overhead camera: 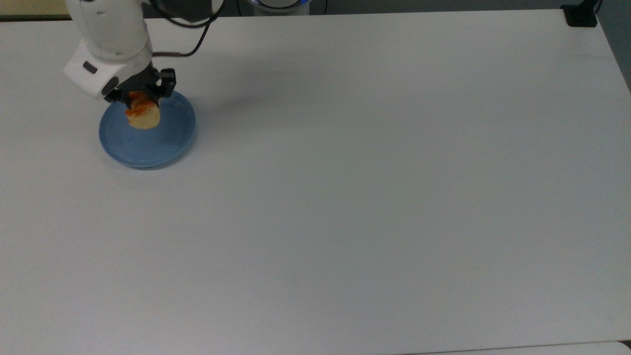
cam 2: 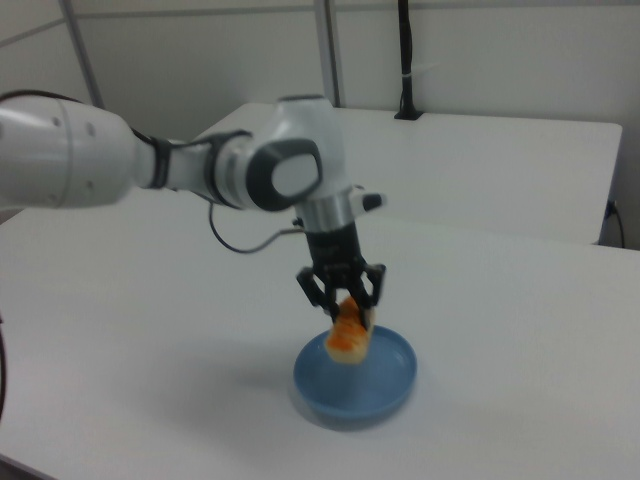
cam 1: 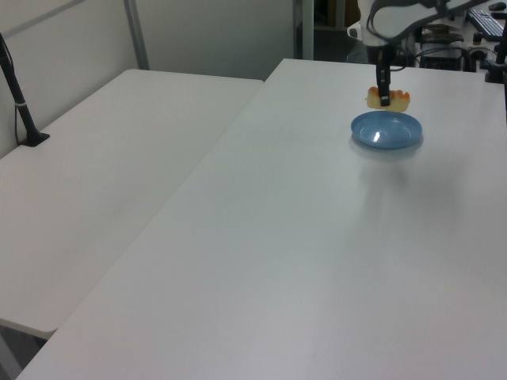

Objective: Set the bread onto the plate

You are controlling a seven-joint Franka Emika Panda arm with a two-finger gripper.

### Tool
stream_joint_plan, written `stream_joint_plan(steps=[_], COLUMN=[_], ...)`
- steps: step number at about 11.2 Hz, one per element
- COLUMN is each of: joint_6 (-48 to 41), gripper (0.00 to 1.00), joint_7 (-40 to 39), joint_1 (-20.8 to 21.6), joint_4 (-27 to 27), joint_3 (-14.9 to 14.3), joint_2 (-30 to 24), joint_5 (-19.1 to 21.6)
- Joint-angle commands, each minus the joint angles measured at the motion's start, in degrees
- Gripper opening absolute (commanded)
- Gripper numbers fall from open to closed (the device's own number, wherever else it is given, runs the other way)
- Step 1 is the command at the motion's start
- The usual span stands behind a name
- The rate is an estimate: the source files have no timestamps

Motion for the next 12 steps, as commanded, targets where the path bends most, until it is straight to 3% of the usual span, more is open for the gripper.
stream_joint_plan(steps=[1,2,3,4,6,7,9,12], joint_6=[5.37,5.99,6.08,6.0,5.12,4.77,-1.27,-13.29], gripper=[0.47,0.48,0.63,1.0,1.0,1.0,1.0,1.0], joint_7=[0.35,0.87,0.88,0.97,1.93,5.33,14.9,21.77], joint_1=[-0.71,-0.71,-0.45,-0.36,-0.36,-0.45,1.12,5.78], joint_4=[2.96,2.53,1.56,1.21,1.2,0.77,1.2,2.77], joint_3=[-0.17,-0.17,-0.17,-0.17,-0.08,-0.08,0.35,2.28], joint_2=[9.19,9.74,9.74,9.74,7.3,3.28,-3.85,-12.65], joint_5=[0.29,0.29,0.29,0.46,1.08,1.08,1.08,1.52])
